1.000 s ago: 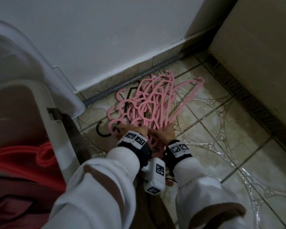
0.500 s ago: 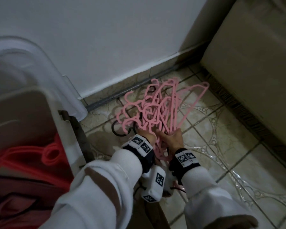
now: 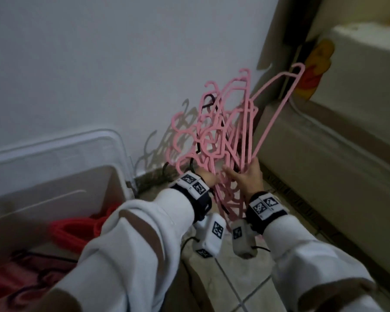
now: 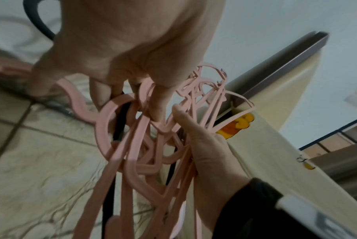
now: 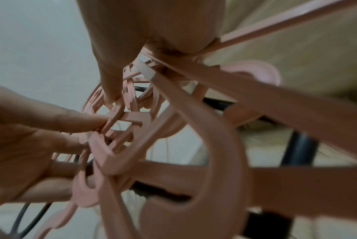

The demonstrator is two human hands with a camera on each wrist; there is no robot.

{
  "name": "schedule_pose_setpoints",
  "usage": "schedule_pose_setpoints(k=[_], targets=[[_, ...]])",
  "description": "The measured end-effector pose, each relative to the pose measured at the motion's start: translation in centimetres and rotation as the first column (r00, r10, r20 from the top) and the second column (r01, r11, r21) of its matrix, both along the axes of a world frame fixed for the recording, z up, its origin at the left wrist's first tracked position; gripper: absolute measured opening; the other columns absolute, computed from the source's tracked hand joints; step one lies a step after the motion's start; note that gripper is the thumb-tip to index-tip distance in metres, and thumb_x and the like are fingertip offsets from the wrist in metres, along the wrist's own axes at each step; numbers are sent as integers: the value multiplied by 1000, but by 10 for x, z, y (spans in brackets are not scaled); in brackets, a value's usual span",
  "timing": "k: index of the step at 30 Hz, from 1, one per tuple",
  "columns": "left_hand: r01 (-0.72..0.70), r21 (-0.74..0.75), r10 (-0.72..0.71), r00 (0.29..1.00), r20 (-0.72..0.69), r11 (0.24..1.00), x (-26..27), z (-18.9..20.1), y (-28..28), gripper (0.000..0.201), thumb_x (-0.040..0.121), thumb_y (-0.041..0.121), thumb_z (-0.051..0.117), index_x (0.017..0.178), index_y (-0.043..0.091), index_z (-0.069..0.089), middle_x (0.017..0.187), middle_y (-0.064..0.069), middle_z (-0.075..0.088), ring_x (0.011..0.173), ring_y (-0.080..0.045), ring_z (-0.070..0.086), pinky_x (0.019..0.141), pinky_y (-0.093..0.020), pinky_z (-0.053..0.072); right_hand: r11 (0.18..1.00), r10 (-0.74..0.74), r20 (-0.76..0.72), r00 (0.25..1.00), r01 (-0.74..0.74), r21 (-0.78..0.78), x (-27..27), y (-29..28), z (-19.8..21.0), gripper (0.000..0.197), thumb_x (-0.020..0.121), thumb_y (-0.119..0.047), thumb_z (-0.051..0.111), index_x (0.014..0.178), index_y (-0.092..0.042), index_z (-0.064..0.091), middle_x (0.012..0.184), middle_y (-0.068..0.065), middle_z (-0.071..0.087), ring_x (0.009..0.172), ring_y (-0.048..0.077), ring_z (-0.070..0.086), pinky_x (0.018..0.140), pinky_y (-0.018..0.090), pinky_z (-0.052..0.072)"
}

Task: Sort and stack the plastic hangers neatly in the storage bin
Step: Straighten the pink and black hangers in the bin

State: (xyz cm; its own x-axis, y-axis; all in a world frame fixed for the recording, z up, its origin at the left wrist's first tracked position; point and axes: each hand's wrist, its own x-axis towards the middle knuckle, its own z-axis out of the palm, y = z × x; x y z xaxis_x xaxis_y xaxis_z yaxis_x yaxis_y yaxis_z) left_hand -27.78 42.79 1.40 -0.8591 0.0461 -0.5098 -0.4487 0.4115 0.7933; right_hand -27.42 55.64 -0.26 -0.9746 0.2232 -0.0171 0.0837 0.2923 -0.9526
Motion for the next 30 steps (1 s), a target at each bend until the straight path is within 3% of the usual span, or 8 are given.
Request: schedule_pose_setpoints(k=[7, 11, 15, 17, 22, 26, 28, 30], targets=[[-15, 13, 17, 976, -215, 1000, 46, 105, -62, 46, 91, 19, 58, 131, 3, 42, 127, -15, 56, 113, -29, 57, 81, -32, 48, 994, 87, -254, 963, -69, 82, 24, -58, 102, 64, 68, -24, 80, 119, -13, 42, 118, 6, 60, 103, 16, 57, 95, 36, 47], [-87, 25, 91, 956, -280, 996, 79, 125, -124, 22, 92, 19, 56, 113, 13, 53, 105, -11, 61, 89, -22, 56, 79, -37, 52, 986, 161, -351, 922, -136, 95, 48, -119, 129, 64, 65, -28, 82, 116, -15, 46, 106, 3, 66, 91, 16, 64, 85, 33, 53], [-127, -15, 121, 967, -223, 992, 112, 126, -201, 20, 92, 20, 57, 107, 9, 62, 101, -8, 67, 82, -17, 61, 73, -30, 54, 929, 335, -335, 881, -249, 275, 72, -194, 126, 39, 67, -36, 79, 99, -16, 66, 89, 1, 72, 80, 15, 67, 76, 36, 56], [-132, -20, 127, 978, -169, 991, 131, 121, -236, 10, 93, 18, 55, 96, 11, 62, 86, -3, 65, 72, -11, 58, 66, -24, 52, 907, 392, -322, 861, -305, 290, 87, -230, 120, 33, 69, -36, 77, 93, -17, 68, 85, 0, 72, 78, 17, 67, 74, 37, 56], [-176, -122, 153, 972, -178, 977, 167, 103, -297, 13, 93, 12, 54, 97, 4, 62, 84, -8, 67, 76, -18, 62, 68, -23, 49, 854, 511, -302, 805, -437, 282, 113, -291, 100, 32, 72, -33, 76, 97, -16, 66, 90, 3, 71, 85, 20, 67, 72, 29, 50], [-160, -199, 135, 982, -131, 967, 181, 84, -319, 16, 96, 7, 45, 100, 1, 60, 73, -5, 57, 63, -13, 52, 46, -8, 38, 780, 608, -235, 758, -518, 350, 122, -318, 79, 31, 73, -35, 74, 98, -18, 66, 90, 2, 71, 87, 20, 66, 78, 34, 52], [-149, -165, 134, 986, -98, 975, 183, 68, -325, 24, 97, 3, 41, 116, 0, 56, 79, -4, 53, 64, -8, 47, 49, -5, 39, 718, 666, -173, 726, -560, 414, 123, -324, 69, 33, 74, -39, 72, 97, -16, 65, 87, 0, 70, 82, 18, 64, 73, 27, 48], [-180, -99, 178, 984, -34, 979, 183, 46, -330, 30, 98, 1, 39, 123, -9, 50, 80, -5, 54, 69, -11, 49, 67, -12, 45, 668, 700, -142, 700, -571, 477, 123, -328, 59, 33, 76, -39, 72, 96, -14, 65, 85, 3, 69, 80, 20, 64, 67, 23, 41]])
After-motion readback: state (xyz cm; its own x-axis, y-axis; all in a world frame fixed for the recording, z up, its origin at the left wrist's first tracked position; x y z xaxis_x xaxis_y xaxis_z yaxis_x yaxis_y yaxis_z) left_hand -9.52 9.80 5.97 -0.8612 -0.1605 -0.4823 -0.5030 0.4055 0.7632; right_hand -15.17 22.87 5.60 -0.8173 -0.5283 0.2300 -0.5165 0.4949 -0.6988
